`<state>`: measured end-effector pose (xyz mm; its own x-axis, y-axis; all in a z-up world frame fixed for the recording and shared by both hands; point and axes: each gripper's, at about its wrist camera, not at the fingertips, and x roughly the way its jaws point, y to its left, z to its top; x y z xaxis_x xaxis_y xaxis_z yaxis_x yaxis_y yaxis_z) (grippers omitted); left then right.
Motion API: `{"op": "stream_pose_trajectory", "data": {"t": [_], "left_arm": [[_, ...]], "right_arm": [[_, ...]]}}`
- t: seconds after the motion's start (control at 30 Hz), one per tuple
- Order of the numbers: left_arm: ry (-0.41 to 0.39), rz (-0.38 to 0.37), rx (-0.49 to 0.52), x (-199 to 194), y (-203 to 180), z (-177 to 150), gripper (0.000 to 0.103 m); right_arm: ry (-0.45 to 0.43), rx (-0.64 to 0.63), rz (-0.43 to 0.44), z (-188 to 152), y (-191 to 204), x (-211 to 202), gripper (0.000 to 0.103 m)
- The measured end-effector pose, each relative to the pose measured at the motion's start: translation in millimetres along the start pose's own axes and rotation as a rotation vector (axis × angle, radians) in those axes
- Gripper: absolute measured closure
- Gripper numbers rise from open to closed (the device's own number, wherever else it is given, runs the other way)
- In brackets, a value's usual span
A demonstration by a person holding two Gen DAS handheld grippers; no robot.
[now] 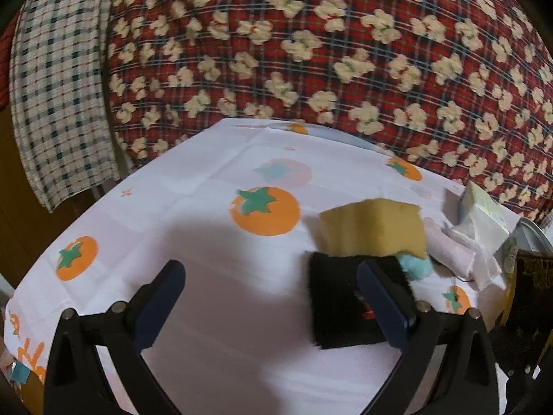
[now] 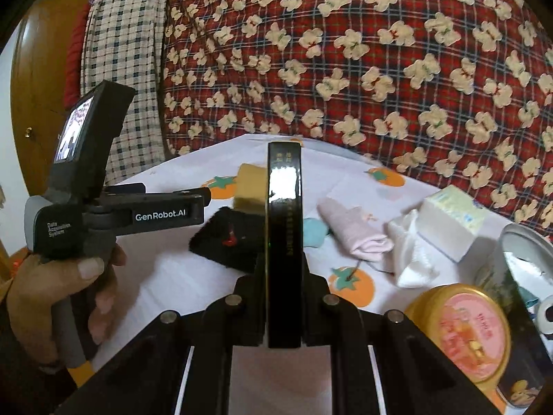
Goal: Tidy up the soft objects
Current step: 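Grasp the yellow sponge with the left tool, then carry the yellow sponge over the silver tin with the left tool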
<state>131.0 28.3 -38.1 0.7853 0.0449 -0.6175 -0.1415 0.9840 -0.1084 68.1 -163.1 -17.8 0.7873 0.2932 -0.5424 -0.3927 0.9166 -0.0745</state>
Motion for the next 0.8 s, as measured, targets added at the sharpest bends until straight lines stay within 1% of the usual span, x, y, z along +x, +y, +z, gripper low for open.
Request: {"op": "stream_pose_trajectory", "data": {"t": [0.2,0.37,0.47,0.5,0.57,0.6,0.63,0.67,0.7,0.73,0.8], "left_arm": [[-0.027,-0.045,0.050,-2,-34,3,0.002],[-0.055,-0.057,0.102,-7,-66,12,0.000],[-0.031,-0.061,0.124,2,-82,20,0.001],[-0.002,-0.047,0.148,11,-90,22,0.001],[0.011,0.003,0.167,22,-97,23,0.002],[0.016,0.022,0.168,28,-98,24,0.006],[0.023,0.033,0.162,33,-98,24,0.017],[0.028,0.033,0.156,35,-96,23,0.024],[0.032,0.029,0.149,38,-95,23,0.039],[0.035,0.026,0.145,39,-93,22,0.046],[0.047,0.020,0.131,41,-90,22,0.047]], "right_arm": [[-0.036,0.022,-0.057,-3,-18,-9,0.088],[-0.063,0.060,-0.083,-6,-37,-20,0.088],[-0.074,0.073,-0.095,-8,-44,-26,0.088],[-0.077,0.075,-0.098,-8,-46,-27,0.088],[-0.086,0.078,-0.106,-10,-51,-31,0.088],[-0.088,0.080,-0.108,-11,-53,-32,0.088],[-0.094,0.083,-0.110,-12,-55,-33,0.088],[-0.100,0.087,-0.114,-13,-58,-34,0.088],[-0.104,0.101,-0.107,-14,-62,-36,0.088],[-0.109,0.108,-0.108,-14,-64,-37,0.088],[-0.123,0.115,-0.114,-15,-69,-40,0.088]]}}
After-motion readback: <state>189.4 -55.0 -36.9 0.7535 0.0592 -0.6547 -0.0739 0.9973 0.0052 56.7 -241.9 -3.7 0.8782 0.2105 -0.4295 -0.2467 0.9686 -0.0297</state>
